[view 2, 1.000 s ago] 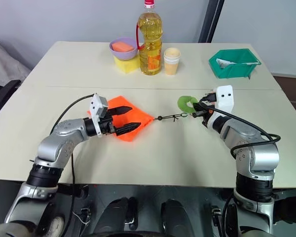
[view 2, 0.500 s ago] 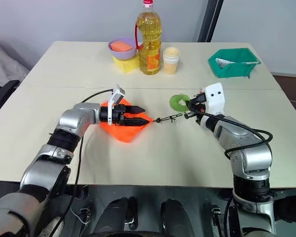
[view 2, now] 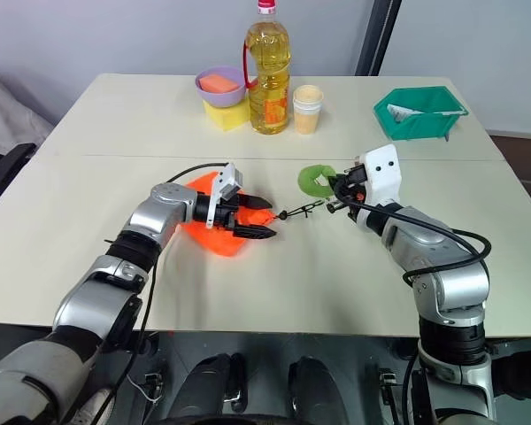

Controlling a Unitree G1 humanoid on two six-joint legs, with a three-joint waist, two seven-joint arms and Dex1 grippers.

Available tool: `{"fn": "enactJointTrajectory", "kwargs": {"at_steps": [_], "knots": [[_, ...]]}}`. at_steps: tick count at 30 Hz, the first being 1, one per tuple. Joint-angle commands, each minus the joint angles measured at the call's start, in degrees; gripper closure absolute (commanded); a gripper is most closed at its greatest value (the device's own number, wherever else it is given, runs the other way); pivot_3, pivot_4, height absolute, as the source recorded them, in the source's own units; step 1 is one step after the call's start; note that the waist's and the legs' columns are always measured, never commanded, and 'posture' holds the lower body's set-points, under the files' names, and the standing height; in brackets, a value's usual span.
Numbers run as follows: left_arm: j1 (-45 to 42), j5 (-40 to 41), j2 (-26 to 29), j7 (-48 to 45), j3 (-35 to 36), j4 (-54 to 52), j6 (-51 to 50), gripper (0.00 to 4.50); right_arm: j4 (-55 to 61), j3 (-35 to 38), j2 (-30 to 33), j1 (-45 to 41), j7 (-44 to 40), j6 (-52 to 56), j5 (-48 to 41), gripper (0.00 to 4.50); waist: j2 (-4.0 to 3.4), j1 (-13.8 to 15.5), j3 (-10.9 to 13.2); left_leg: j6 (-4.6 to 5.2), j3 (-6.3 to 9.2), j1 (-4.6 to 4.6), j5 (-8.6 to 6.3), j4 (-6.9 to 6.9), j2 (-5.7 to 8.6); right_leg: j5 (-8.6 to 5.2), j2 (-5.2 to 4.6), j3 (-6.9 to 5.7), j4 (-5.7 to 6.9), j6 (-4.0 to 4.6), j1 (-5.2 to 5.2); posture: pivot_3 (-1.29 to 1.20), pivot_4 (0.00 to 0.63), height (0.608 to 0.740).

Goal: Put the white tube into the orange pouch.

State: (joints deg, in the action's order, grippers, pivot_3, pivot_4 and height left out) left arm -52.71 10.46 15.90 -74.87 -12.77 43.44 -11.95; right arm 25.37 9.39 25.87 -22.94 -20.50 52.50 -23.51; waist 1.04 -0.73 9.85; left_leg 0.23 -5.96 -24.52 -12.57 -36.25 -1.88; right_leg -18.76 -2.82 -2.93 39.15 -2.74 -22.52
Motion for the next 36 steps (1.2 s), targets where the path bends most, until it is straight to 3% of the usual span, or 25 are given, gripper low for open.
{"fn": "enactJointTrajectory", "kwargs": {"at_steps": [1,3,25,36], "knots": [[-2.3,-1.3,-0.6,-0.8,0.0,1.7,1.9,0.57,3.0,0.1,0.7,-0.7,-0.4,-1.4,-0.7,4.5,0.0,0.0,0.0,0.0,0.0,0.0,0.0,-0.01,0.0,0.0,0.0,0.0,0.0,0.0,0.0,0.0,0.15,0.737],[-3.1,-1.9,-1.1,-1.0,0.0,3.5,2.4,1.25,3.1,-0.2,0.6,-0.9,-0.5,-1.5,-0.7,4.5,0.0,0.0,0.0,0.01,0.0,0.0,-0.01,-0.01,0.0,0.0,0.0,0.0,0.0,0.0,0.0,0.0,0.15,0.737],[-7.5,-5.9,-3.2,-3.3,1.6,15.4,15.0,1.25,7.2,-2.8,0.6,0.1,-2.6,-2.0,-1.4,4.5,0.0,0.0,0.0,0.04,0.01,0.0,-0.02,-0.07,0.0,0.0,0.01,-0.01,0.06,0.0,0.01,0.0,0.15,0.737],[-8.8,-5.8,-4.3,-2.3,4.5,19.1,16.7,1.25,5.1,0.1,2.1,2.1,-1.8,-2.6,-0.1,4.5,0.0,0.0,0.0,0.05,0.02,0.0,-0.03,-0.13,0.0,0.0,0.01,-0.02,0.1,0.0,0.01,0.0,0.15,0.737]]}}
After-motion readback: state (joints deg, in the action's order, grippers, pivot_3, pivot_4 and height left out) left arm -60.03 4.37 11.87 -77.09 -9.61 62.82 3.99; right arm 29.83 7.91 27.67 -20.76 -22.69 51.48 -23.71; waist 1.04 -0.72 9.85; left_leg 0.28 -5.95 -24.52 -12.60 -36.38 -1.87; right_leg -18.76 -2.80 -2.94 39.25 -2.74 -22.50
